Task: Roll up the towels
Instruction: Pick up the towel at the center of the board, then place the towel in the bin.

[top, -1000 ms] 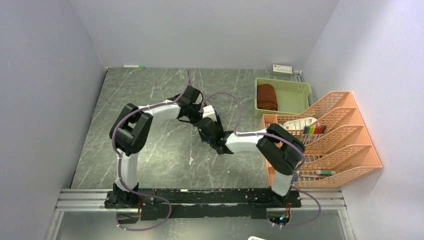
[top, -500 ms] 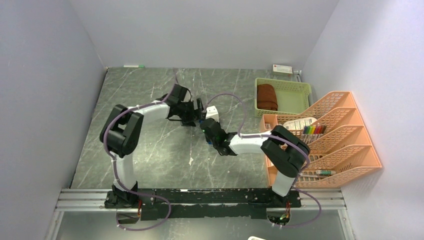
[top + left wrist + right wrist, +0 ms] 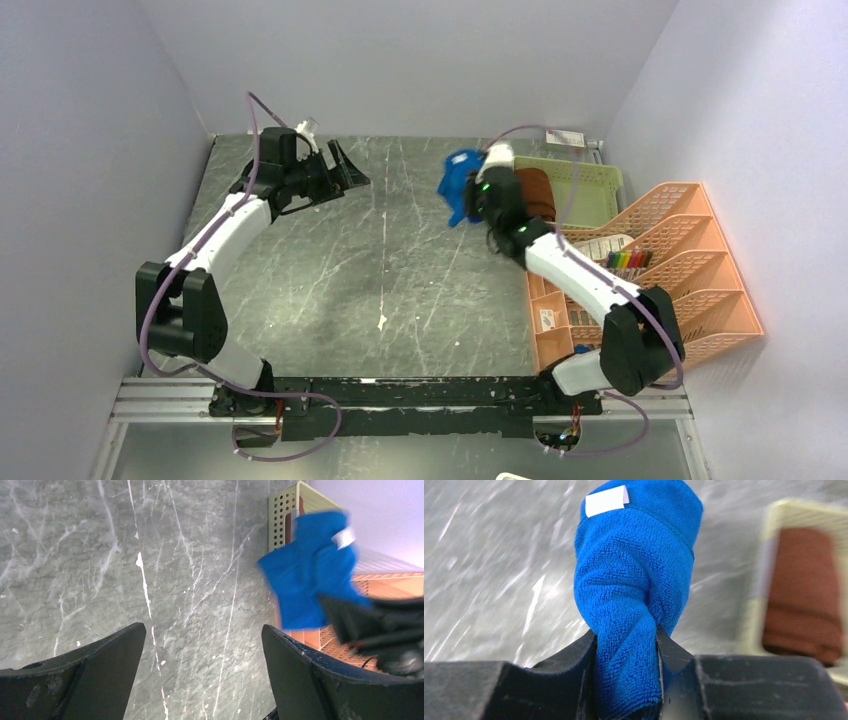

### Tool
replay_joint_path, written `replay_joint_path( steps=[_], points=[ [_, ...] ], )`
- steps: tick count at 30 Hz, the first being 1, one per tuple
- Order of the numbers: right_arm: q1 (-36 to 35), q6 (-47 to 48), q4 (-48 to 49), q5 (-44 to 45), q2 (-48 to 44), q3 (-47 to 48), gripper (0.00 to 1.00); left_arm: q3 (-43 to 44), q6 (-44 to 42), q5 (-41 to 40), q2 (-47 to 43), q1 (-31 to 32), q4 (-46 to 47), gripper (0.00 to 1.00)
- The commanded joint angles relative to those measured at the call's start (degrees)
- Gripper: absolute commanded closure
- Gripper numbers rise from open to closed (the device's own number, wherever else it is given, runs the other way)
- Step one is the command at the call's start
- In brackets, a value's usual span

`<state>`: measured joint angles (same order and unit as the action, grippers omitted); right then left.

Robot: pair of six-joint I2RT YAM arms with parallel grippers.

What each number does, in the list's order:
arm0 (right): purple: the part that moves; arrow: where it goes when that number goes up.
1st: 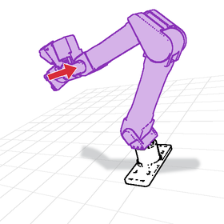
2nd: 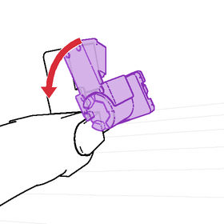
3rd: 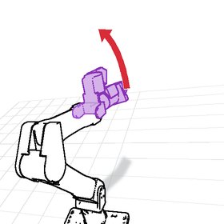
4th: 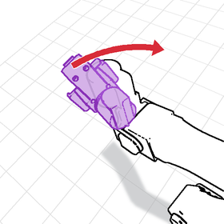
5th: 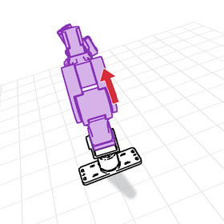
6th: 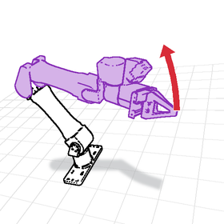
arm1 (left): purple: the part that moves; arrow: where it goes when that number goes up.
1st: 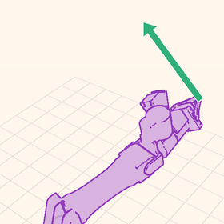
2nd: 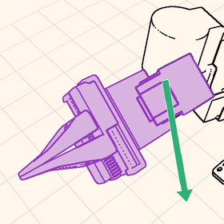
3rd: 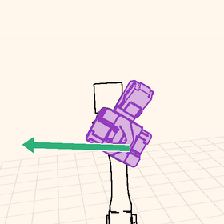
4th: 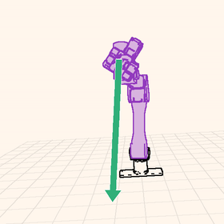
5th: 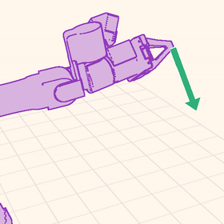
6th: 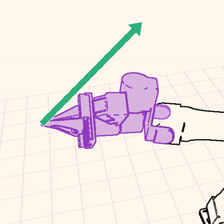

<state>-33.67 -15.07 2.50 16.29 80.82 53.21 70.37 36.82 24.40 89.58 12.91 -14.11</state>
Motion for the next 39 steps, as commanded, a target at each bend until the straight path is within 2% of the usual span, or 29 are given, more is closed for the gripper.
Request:
replay_joint_path(
  steps=[1, 3, 5, 11, 19, 23, 28, 34, 39],
  points=[
    [14.0, 5.5, -6.6, -2.6, -1.3, 7.2, 1.0, -2.0, -1.8, 3.1, -1.9, -1.5, -2.8, 0.02],
    [19.8, 5.1, -7.1, -3.6, -1.0, 8.8, 1.0, -2.6, -1.9, 3.8, -2.4, -1.8, -2.6, 0.02],
    [23.6, 6.3, -7.7, 0.3, -0.1, 10.9, 1.0, -3.3, -1.7, 4.5, -2.7, -2.0, -2.0, 0.02],
    [30.3, 12.1, -7.8, 11.5, 5.5, 16.3, 1.0, -3.0, -3.5, 5.7, -3.2, -2.3, -4.1, 0.02],
    [39.0, 11.7, -3.3, 20.2, 7.5, 8.7, 1.0, -1.7, -6.7, 6.7, -3.9, -3.1, -8.6, 0.02],
    [39.5, 17.2, 7.0, 25.0, 8.7, 3.1, 1.0, -1.6, -7.6, 7.3, -4.1, -3.6, -9.5, 0.02],
    [38.8, 24.4, 17.9, 20.1, 15.1, 0.8, 1.0, -2.2, -7.2, 8.1, -4.3, -3.8, -8.6, 0.02],
    [36.2, 28.8, 22.4, 13.0, 23.9, 6.4, 1.0, -1.9, -6.6, 8.0, -4.2, -3.9, -8.5, 0.02],
    [36.0, 31.1, 22.6, 0.5, 26.3, 9.1, 1.0, -1.4, -6.9, 7.1, -4.4, -4.0, -9.7, 0.02]
  ],
)
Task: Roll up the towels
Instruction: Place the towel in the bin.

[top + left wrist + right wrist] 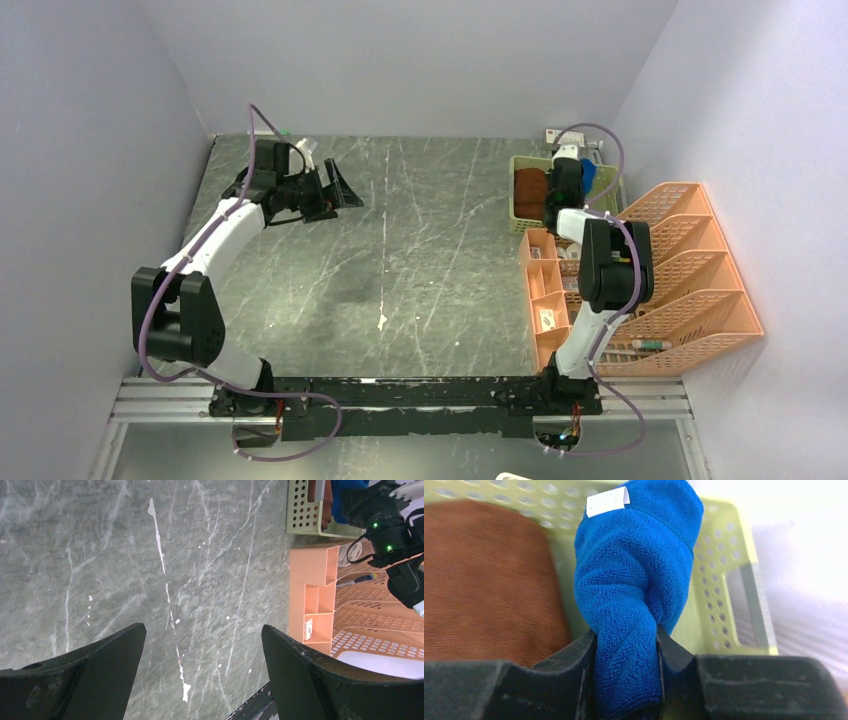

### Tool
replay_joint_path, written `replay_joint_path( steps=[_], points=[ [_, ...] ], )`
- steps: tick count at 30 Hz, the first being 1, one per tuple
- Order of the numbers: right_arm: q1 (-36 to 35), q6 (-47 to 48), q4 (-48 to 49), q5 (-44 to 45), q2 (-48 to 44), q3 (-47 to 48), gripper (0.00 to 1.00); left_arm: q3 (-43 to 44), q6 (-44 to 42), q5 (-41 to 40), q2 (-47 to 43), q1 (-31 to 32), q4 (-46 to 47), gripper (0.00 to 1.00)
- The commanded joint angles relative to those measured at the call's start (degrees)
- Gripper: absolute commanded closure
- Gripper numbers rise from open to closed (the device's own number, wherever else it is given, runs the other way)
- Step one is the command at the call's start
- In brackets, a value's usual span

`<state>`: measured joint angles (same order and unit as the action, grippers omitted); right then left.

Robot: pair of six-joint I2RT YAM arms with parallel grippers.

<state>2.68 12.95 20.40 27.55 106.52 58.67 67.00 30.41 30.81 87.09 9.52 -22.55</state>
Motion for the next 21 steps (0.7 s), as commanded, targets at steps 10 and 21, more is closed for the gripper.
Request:
replay_joint_path(
  steps=[10, 21],
  points=[
    [0.1, -0.7, -11.8, -35.1, 6.6, 14.9, 0.89, 1.6, -1.0, 0.5, -2.7, -1.3, -2.1, 0.02],
    [2.2, -1.7, -21.2, -34.9, 6.1, 17.7, 0.31, 0.4, -1.2, 1.3, -3.9, -2.3, -2.1, 0.02]
  ],
)
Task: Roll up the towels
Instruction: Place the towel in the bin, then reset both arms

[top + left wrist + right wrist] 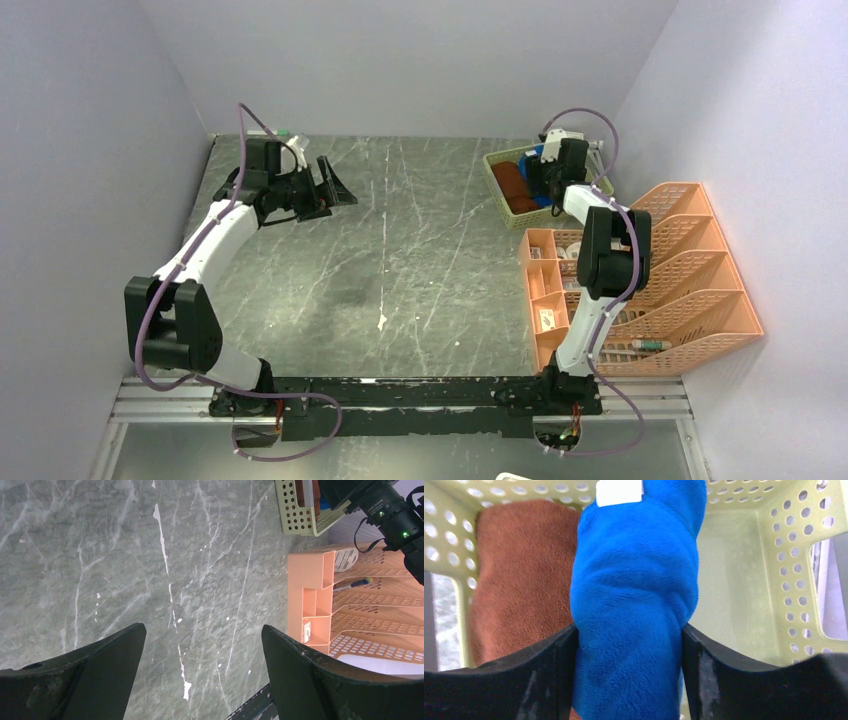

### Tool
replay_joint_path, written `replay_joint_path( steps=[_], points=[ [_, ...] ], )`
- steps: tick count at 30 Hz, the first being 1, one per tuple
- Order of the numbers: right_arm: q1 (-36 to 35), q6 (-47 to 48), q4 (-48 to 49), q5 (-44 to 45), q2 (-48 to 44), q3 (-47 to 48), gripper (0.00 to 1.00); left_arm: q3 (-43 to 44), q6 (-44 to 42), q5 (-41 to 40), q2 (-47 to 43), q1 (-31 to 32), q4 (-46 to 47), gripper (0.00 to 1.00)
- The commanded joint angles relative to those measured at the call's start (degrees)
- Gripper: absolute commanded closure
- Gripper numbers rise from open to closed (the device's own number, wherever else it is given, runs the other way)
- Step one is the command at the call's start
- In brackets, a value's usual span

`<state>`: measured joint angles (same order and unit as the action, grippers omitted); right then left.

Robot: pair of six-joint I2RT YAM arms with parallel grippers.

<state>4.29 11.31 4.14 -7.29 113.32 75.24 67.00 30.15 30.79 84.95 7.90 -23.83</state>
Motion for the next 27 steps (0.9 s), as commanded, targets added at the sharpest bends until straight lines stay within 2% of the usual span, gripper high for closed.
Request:
replay_joint_path(
  steps=[1, 4, 5, 9, 14, 17, 20, 23, 27],
  points=[
    [0.5, 0.1, -5.1, 0.6, -1.1, 1.3, 0.23, 0.5, -0.9, 1.5, -1.8, -0.7, -0.8, 0.02],
    [0.6, -0.6, -4.4, 2.0, -2.9, 1.3, 0.08, 0.6, -0.9, 1.7, -2.1, -0.7, -0.8, 0.02],
    [0.5, -1.1, -4.0, 2.4, -4.0, 1.3, 0.06, 0.6, -0.9, 1.7, -2.3, -0.7, -0.9, 0.02],
    [0.5, -2.6, -2.2, 4.6, -9.2, 2.1, 0.0, 1.9, -1.3, 0.8, -3.0, -0.8, -2.0, 0.02],
    [0.3, -3.2, -6.8, 8.6, -13.2, 8.6, 0.0, 4.5, -3.0, -0.7, -3.9, -2.7, -3.6, 0.02],
    [-0.5, -5.5, -7.3, 10.5, -17.9, 8.6, 0.0, 6.3, -4.7, -1.3, -4.3, -4.7, -4.9, 0.02],
    [-2.7, -10.1, -3.8, 11.8, -25.9, 2.3, 0.0, 7.8, -6.9, -4.6, -5.3, -6.7, -6.5, 0.02],
    [-5.9, -14.8, -0.2, 8.2, -35.9, -6.9, 0.0, 8.0, -9.3, -9.0, -8.0, -7.8, -6.7, 0.02],
    [-14.3, -18.8, 5.9, 5.3, -48.5, -22.0, 0.0, 6.1, -12.7, -15.5, -13.1, -8.5, -5.5, 0.02]
  ],
)
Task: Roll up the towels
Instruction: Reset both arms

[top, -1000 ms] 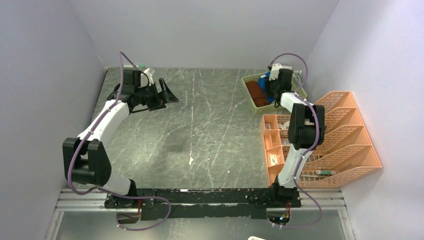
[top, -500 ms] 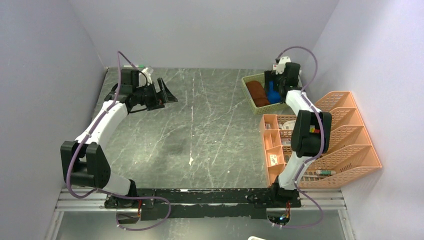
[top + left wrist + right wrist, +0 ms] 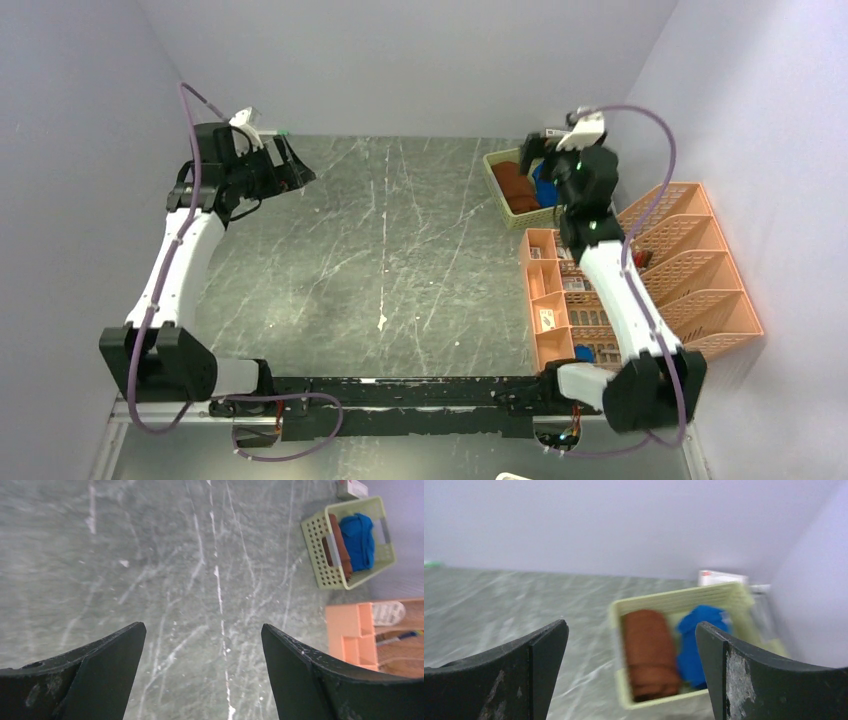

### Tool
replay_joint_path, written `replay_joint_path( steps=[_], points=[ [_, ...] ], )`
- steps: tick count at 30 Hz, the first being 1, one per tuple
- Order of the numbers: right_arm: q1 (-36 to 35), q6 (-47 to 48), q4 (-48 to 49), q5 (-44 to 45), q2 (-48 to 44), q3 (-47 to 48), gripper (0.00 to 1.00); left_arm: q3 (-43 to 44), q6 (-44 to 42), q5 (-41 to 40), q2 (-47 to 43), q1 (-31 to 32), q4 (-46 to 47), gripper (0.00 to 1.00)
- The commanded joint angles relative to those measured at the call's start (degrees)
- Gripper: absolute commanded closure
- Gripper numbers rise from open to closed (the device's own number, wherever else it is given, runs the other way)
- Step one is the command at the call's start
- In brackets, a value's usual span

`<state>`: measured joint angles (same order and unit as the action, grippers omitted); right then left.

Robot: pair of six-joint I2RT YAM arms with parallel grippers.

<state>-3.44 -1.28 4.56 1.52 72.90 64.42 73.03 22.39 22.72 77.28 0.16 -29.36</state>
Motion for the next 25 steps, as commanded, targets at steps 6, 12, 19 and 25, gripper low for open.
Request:
replay_joint_path(
  steps=[6, 12, 19, 25],
  points=[
    [-21.8, -16.9, 7.3, -0.6, -12.8, -21.5, 0.0, -7.5, -7.2, -16.2, -13.4, -1.0, 5.4, 0.02],
    [-27.1, -14.7, 1.5, 9.7, -9.8, -22.4, 0.0, -21.6, -7.4, -15.6, -21.5, -1.0, 19.3, 0.02],
    [-27.1, -10.2, 4.4, 11.6, -9.9, -21.7, 0.0, -26.0, -10.6, -15.4, -28.3, -0.9, 25.0, 0.02],
    [-27.2, -10.4, 4.4, 12.0, -8.9, -22.1, 0.0, -25.6, -10.2, -13.6, -28.1, -1.0, 24.5, 0.02]
  ],
)
